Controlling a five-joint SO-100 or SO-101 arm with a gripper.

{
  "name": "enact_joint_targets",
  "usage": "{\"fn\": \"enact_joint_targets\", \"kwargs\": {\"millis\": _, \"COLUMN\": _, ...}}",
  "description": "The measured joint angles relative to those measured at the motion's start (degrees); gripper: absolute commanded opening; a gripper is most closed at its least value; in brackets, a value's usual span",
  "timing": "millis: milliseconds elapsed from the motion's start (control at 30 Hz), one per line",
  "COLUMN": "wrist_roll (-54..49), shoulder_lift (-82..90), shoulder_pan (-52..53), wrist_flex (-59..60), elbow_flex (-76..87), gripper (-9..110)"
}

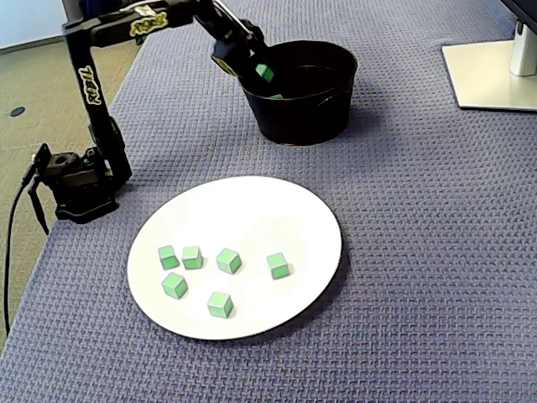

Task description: Pick up the items on the white plate and put them in the black container.

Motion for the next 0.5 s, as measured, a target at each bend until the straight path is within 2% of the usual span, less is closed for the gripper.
{"fn": "enact_joint_targets", "kwargs": {"millis": 267, "wrist_roll": 0.2, "shoulder_lift": -9.1, "shoulder_pan": 0.6, "wrist_flex": -1.7, "elbow_flex": -4.5, "gripper": 1}}
{"fn": "enact_joint_targets", "kwargs": {"millis": 367, "wrist_roll": 0.2, "shoulder_lift": -10.1, "shoulder_pan": 0.5, "wrist_flex": -3.0, "elbow_flex": -4.7, "gripper": 18}}
{"fn": "enact_joint_targets", "kwargs": {"millis": 500, "wrist_roll": 0.2, "shoulder_lift": -10.2, "shoulder_pan": 0.5, "wrist_flex": -3.0, "elbow_flex": -4.7, "gripper": 28}}
